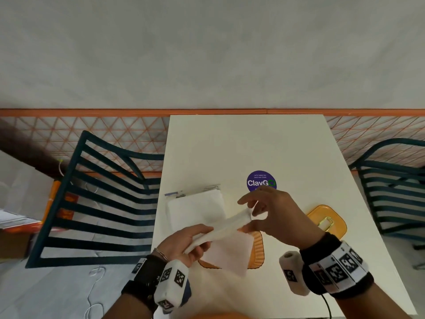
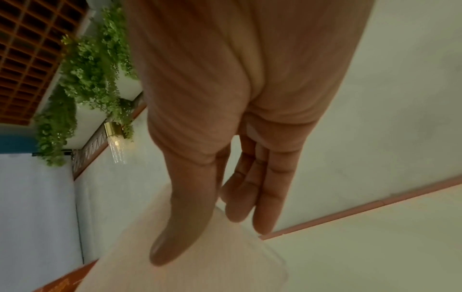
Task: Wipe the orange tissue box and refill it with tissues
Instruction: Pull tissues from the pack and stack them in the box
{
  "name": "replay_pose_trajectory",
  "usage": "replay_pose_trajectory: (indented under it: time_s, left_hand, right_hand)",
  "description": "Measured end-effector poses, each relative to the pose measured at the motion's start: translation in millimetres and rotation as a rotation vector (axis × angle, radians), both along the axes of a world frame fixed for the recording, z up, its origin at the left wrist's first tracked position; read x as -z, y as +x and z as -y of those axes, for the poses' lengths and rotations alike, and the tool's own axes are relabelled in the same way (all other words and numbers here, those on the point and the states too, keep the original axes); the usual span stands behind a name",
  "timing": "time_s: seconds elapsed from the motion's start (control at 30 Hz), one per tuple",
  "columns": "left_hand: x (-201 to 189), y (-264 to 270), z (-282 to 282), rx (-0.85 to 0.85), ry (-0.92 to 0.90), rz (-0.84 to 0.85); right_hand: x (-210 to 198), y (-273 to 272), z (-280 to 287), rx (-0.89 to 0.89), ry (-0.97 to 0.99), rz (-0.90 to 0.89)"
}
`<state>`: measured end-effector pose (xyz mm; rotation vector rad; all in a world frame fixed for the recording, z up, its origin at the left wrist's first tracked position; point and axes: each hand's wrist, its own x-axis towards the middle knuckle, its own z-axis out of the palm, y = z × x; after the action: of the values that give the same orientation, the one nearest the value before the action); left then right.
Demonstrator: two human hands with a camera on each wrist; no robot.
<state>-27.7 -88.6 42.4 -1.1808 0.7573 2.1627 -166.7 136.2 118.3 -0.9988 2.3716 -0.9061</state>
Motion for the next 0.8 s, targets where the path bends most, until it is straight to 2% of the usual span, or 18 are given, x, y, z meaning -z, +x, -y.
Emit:
replay_pose_trajectory:
  time_s: [0.17,0.33,0.47,0.6,0.7,0.8]
  left_hand:
    - [1.2,4.8,8.3,-0.125,-0.087,-0.011]
    - [2.8,18.0,24.4,-0.228,-0.165,-0.025]
    - [7.8,31.9,37.6,-0.367,-0.251,-0.102]
    - [-14.3,42.9,45.3,-0.257,-0.258,-0.235]
    - [-20.4,46.5,51.3,-0.047,-0.311,-0.385]
    - [-12.5,45.1,45.9,0.132,-0.342,-0.439]
  right_hand:
    - [26.8,9.2,-22.9,0.06,0.292,-0.019]
    - [61.4,36.7,-30.0,0.138,0.33,0.319]
    - [93.9,51.6,-13.9,0.04,0.395,0.398]
    - [112.8,48.5,11.9,-0.01,0.486,0.573]
    - [122.4,40.4,21.5,-0.09,0.542,0.545]
    - [121.8,36.0,16.9,-0.08,0.363,0.571]
